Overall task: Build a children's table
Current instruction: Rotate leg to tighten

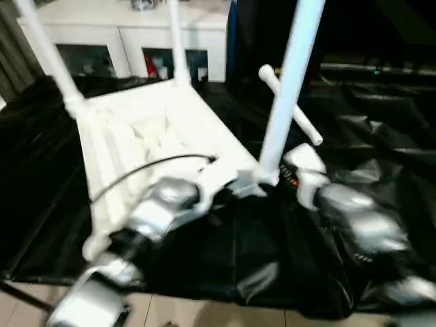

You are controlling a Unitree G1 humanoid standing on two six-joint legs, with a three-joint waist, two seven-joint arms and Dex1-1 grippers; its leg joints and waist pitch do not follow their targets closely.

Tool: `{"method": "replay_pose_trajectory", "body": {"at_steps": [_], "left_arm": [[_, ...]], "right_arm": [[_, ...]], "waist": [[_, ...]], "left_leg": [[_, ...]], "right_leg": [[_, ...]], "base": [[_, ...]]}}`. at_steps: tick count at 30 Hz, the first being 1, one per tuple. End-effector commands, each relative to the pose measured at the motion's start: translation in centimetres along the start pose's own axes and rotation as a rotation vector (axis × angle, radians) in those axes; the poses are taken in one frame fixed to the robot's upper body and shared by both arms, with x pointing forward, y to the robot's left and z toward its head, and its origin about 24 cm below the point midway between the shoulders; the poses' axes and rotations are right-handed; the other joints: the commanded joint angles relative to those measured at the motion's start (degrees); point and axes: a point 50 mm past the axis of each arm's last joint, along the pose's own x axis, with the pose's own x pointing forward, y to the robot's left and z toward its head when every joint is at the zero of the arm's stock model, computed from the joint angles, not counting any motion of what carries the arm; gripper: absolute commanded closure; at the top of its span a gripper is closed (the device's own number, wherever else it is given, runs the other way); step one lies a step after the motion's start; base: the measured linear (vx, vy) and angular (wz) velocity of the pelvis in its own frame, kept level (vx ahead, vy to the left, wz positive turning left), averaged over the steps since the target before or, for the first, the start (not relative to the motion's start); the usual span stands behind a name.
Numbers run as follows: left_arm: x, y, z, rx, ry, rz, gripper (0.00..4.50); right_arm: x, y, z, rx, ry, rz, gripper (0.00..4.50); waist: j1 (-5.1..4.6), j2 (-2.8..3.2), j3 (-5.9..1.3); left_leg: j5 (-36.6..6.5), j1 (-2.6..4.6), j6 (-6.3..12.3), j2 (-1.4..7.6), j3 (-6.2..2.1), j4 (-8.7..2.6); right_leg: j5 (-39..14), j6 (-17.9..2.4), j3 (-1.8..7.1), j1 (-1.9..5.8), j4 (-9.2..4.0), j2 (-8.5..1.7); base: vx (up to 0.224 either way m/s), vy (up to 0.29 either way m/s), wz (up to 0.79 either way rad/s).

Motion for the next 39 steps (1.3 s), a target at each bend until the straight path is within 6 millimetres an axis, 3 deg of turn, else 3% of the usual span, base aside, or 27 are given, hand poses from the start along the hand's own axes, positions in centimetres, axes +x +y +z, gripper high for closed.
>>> {"method": "replay_pose_trajectory", "body": {"at_steps": [1,5,7,10,18,32,39], "left_arm": [[-0.8,-0.7,1.2,0.065,-0.090,-0.107,4.50],[-1.1,-1.1,1.2,0.068,-0.092,-0.159,4.50],[-1.1,-1.2,1.1,0.072,-0.083,-0.164,4.50],[-1.1,-1.3,1.1,0.070,-0.082,-0.170,4.50],[-1.2,-1.4,1.0,0.072,-0.076,-0.179,4.50],[-1.3,-1.2,0.9,0.068,-0.069,-0.176,4.50],[-1.5,-1.4,0.6,0.057,-0.058,-0.195,4.50]], "right_arm": [[-0.2,0.5,1.2,-0.030,-0.044,0.084,0.41],[-0.2,0.8,1.4,-0.036,-0.050,0.127,0.41],[0.2,1.1,1.3,-0.050,-0.041,0.141,0.41],[0.4,1.2,1.1,-0.063,-0.024,0.148,0.41],[0.8,1.5,0.8,-0.070,-0.004,0.190,0.41],[1.1,1.7,0.8,-0.039,-0.021,0.207,1.64],[1.1,1.8,0.3,-0.026,-0.009,0.213,1.74]], "waist": [[0.50,-0.83,-3.46],[0.87,-0.50,-3.70],[1.28,-0.55,-3.80],[1.66,-0.66,-3.88],[1.79,-0.63,-3.85],[1.80,-0.61,-3.93],[1.79,-0.61,-3.93]], "left_leg": [[-8.5,0.14,4.88,3.29,-1.52,-3.75],[-8.0,0.46,4.89,4.02,-1.74,-3.88],[-6.7,0.39,5.00,4.19,-1.72,-3.86],[-5.5,0.18,5.14,4.16,-1.68,-3.81],[-5.4,0.10,5.06,4.13,-1.67,-3.82],[-5.1,0.06,5.01,4.15,-1.70,-3.77],[-5.0,0.06,5.08,4.18,-1.69,-3.76]], "right_leg": [[-23.1,2.8,4.72,3.30,-5.94,-6.07],[-19.3,0.5,5.07,3.05,-5.30,-6.12],[-16.5,-1.2,5.33,3.09,-4.72,-6.25],[-14.7,-1.9,5.47,3.29,-4.34,-6.41],[-15.2,-1.7,5.45,3.46,-4.43,-6.40],[-14.2,-2.0,5.50,3.53,-4.23,-6.40],[-14.0,-2.2,5.50,3.53,-4.15,-6.40]], "base": [[0.000,0.000,0.00],[0.000,0.000,0.00],[0.000,0.000,0.00],[0.000,0.000,0.00],[0.000,0.000,0.00],[0.000,0.000,0.00],[0.000,0.000,0.00]]}}
